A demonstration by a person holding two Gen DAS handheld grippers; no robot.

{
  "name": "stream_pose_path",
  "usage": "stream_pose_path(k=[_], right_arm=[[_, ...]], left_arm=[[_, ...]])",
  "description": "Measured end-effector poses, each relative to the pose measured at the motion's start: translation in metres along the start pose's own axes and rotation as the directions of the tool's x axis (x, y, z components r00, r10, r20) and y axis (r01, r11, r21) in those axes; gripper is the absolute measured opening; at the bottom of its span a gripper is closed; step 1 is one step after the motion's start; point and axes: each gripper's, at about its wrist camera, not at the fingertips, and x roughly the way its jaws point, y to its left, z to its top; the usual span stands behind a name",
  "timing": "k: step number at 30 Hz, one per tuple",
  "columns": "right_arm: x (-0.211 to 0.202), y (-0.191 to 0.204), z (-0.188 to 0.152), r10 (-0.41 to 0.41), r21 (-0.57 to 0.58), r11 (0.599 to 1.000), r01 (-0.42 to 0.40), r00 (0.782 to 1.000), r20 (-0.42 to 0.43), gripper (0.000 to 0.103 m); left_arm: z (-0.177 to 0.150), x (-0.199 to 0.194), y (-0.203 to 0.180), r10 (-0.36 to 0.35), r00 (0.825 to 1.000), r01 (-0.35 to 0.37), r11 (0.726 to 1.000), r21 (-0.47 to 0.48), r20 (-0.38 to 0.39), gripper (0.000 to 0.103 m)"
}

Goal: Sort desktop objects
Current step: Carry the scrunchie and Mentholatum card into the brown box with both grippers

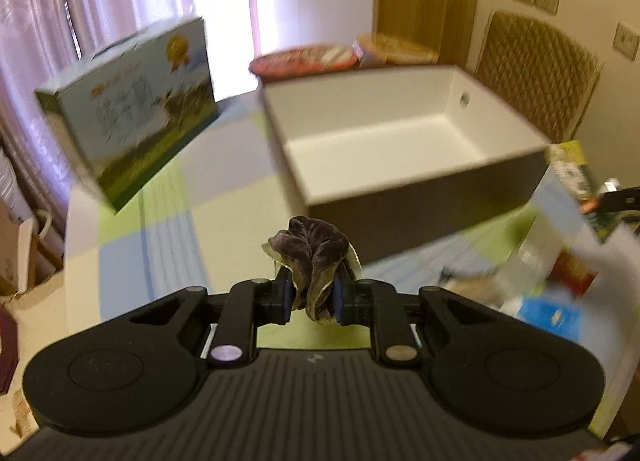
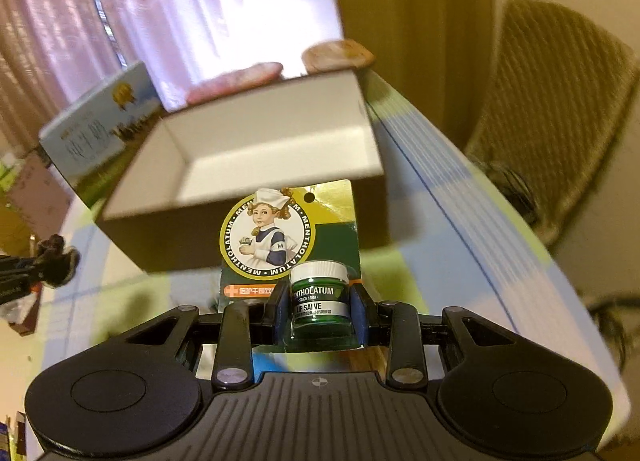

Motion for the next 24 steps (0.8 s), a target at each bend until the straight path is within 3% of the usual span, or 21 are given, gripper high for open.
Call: stream_pose_path(k=[6,12,24], right_arm=[[0.024,0.011,0.054,0.069,-0.078,0.995,-0.066,0.997,0.039,0.029],[0.075,0.020,0.098,0.087,-0.098,0.991,-0.086,0.996,0.004,0.030],[0.158,0.016,0.109,0.001,-0.108,0.994,-0.014,0.992,-0.123,0.030]], left_arm=[[0.046,0.023,-0.034,-0.026,0.999,0.026,1.000,0.012,0.037,0.016],[0.085,0.065,-0.064,-0.042,0.999,0.042,0.999,-0.015,0.016,0.016],[0.100,0.145,-0.081,-0.072,0.991,0.063,0.995,-0.074,-0.117,0.016]])
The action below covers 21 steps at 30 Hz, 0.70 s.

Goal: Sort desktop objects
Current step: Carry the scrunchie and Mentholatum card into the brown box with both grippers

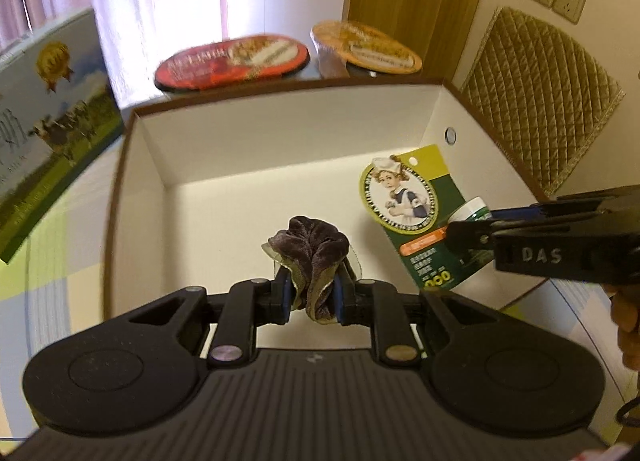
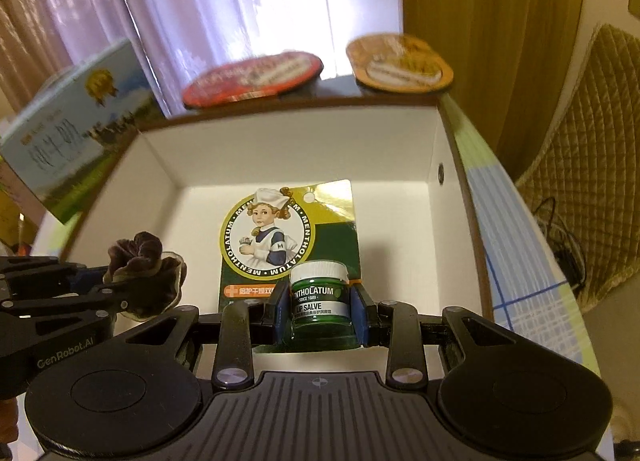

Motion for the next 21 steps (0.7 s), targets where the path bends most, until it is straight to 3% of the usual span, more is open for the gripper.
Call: stream_pose_path(k=[10,15,17,21], right_arm=[[0.037,-0.002,-0.002,-0.022,-0.029,0.999,0.019,0.993,-0.115,0.030],[0.046,-0.006,0.000,-0.021,-0.031,0.999,0.017,0.990,-0.141,0.030],[0.047,-0.006,0.000,-0.016,-0.028,1.000,0.012,0.989,-0.146,0.030],[0.049,-0.006,-0.001,-0.006,-0.026,1.000,0.002,0.987,-0.162,0.030]], left_arm=[[0.003,0.047,0.001,0.021,0.984,-0.022,1.000,-0.005,-0.180,0.019],[0.005,0.054,0.002,0.015,0.981,-0.018,1.000,-0.013,-0.196,0.024],[0.006,0.053,0.003,0.016,0.981,-0.021,1.000,-0.024,-0.195,0.034],[0.005,0.051,0.006,0.021,0.981,-0.028,0.999,-0.035,-0.195,0.037]])
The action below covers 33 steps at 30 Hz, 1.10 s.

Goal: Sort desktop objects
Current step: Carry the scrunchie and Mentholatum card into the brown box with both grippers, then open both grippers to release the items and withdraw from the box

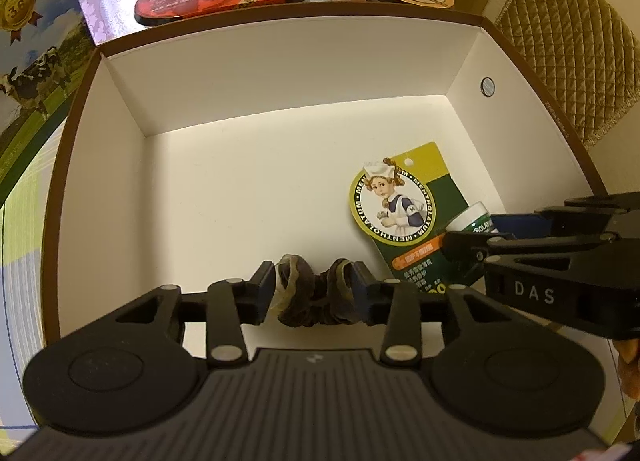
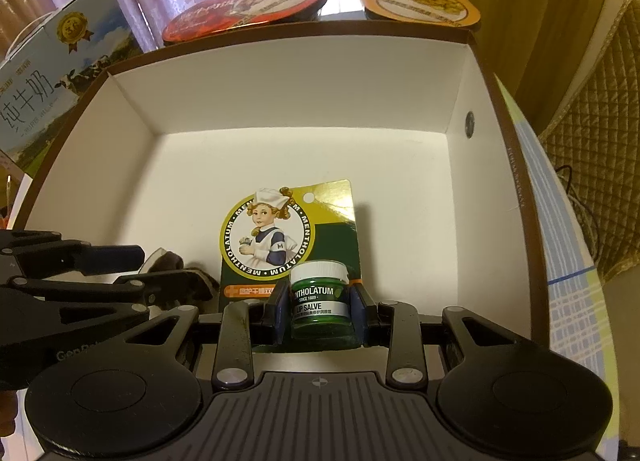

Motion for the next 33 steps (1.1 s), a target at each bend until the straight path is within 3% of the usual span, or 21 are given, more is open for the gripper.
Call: stream_pose_path(k=[5,7,8,9,16,27,33], right_arm=[[0.004,0.002,0.002,0.000,-0.016,1.000,0.000,1.000,-0.025,0.031],[0.006,0.003,0.003,-0.002,-0.027,1.000,0.001,0.999,-0.038,0.050],[0.004,0.003,0.002,-0.012,-0.031,0.999,0.011,0.999,-0.034,0.068],[0.003,0.004,0.002,-0.043,-0.037,0.998,0.043,0.999,-0.020,0.076],[-0.006,0.001,0.005,-0.006,-0.063,0.998,0.005,1.000,-0.015,0.081],[-0.026,0.016,0.004,0.018,-0.122,0.992,-0.015,1.000,0.021,0.101],[-0.039,0.022,0.001,0.011,-0.166,0.986,-0.003,0.999,0.047,0.101]], left_arm=[[0.001,-0.002,0.004,0.021,1.000,-0.021,1.000,-0.010,0.003,0.046],[0.000,-0.004,0.006,0.032,0.999,-0.032,0.999,-0.011,0.001,0.057],[0.000,-0.005,0.006,0.045,0.999,-0.045,0.999,-0.010,0.006,0.059],[-0.001,-0.007,0.006,0.056,0.998,-0.056,0.998,-0.003,0.012,0.059],[-0.004,-0.017,0.011,0.087,0.996,-0.086,0.996,-0.006,0.021,0.076],[-0.013,-0.037,0.015,0.123,0.992,-0.122,0.992,-0.036,0.034,0.087],[-0.019,-0.052,0.013,0.152,0.987,-0.149,0.987,-0.055,0.044,0.092]])
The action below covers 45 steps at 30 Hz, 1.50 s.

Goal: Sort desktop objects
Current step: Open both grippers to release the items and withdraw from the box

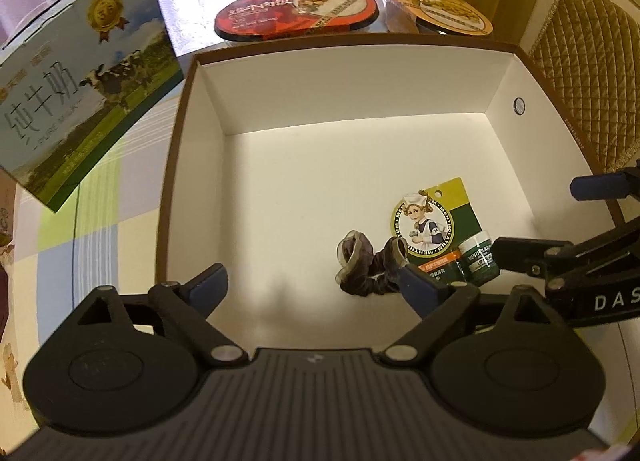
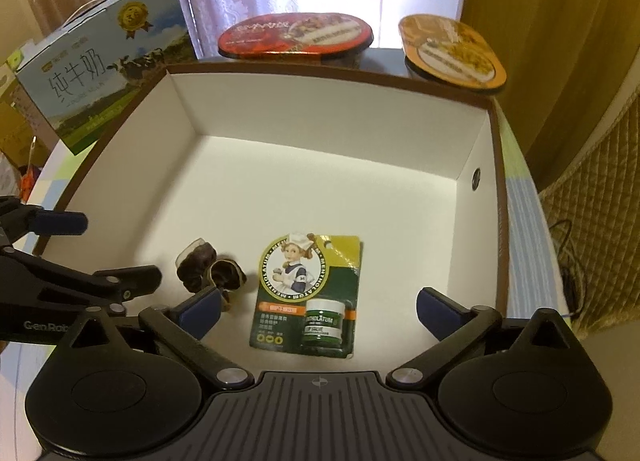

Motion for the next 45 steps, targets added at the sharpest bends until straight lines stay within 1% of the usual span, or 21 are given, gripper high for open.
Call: stream_pose_path(k=[9,15,21,29,33,38,45], right_arm=[[-0.022,-0.005,-0.005,0.012,0.006,1.000,-0.012,0.999,0.036,0.101],[-0.035,-0.006,-0.011,0.013,0.008,1.000,-0.014,0.999,0.048,0.101],[-0.054,-0.005,-0.019,0.020,0.022,1.000,-0.022,0.997,0.079,0.101],[-0.086,-0.001,-0.029,0.024,0.045,0.999,-0.030,0.990,0.136,0.101],[-0.103,0.002,-0.041,0.024,0.053,0.998,-0.033,0.986,0.164,0.101],[-0.122,0.008,-0.056,0.015,0.070,0.997,-0.030,0.979,0.202,0.101],[-0.142,0.020,-0.076,0.006,0.086,0.996,-0.026,0.973,0.231,0.101]], left_arm=[[-0.009,-0.021,-0.002,0.028,1.000,-0.028,0.999,-0.024,0.002,0.094],[-0.013,-0.037,-0.003,0.032,0.999,-0.031,0.999,-0.041,0.013,0.095],[-0.018,-0.056,-0.004,0.032,0.999,-0.030,0.998,-0.050,0.032,0.095],[-0.029,-0.095,-0.004,0.023,0.994,-0.017,0.998,-0.058,0.103,0.095],[-0.039,-0.116,-0.005,0.043,0.988,-0.036,0.998,-0.048,0.147,0.098],[-0.051,-0.138,-0.009,0.057,0.980,-0.053,0.998,-0.027,0.191,0.098],[-0.070,-0.162,-0.006,0.043,0.971,-0.040,0.999,-0.019,0.237,0.099]])
